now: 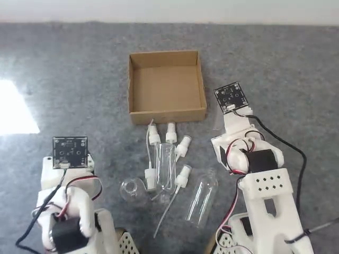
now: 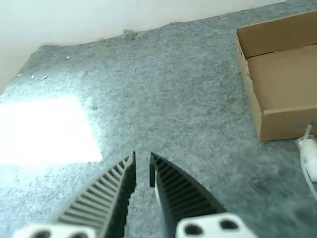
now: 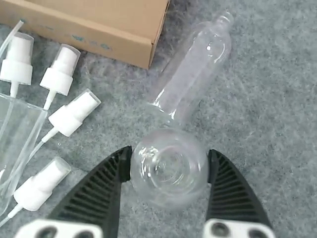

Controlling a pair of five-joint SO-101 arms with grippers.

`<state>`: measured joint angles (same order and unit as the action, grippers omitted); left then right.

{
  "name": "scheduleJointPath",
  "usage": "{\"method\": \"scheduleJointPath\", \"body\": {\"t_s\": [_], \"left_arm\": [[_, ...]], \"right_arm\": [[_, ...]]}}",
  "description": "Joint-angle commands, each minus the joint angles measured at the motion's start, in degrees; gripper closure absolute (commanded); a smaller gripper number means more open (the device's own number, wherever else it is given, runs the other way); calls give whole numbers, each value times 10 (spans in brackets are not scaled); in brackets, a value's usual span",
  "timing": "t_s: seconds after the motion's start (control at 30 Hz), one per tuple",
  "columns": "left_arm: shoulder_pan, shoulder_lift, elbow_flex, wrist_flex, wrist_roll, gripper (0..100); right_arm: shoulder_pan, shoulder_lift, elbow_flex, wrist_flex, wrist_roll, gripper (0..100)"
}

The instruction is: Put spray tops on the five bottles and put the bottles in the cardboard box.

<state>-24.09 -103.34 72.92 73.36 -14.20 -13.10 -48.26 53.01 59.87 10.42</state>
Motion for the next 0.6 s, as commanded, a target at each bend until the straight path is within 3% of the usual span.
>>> {"method": "scheduleJointPath", "body": {"t_s": [0.0, 0.23, 0.43, 0.57], "left_arm": [[44, -9, -54, 30, -11, 956], [75, 33, -99, 43, -13, 956], [109, 218, -206, 47, -9, 956], [156, 337, -271, 47, 42, 954]], "right_arm": [[6, -1, -9, -7, -6, 876], [6, -1, -8, -7, -6, 876], [6, -1, -8, -7, -6, 876], [6, -1, -8, -7, -6, 876]]}}
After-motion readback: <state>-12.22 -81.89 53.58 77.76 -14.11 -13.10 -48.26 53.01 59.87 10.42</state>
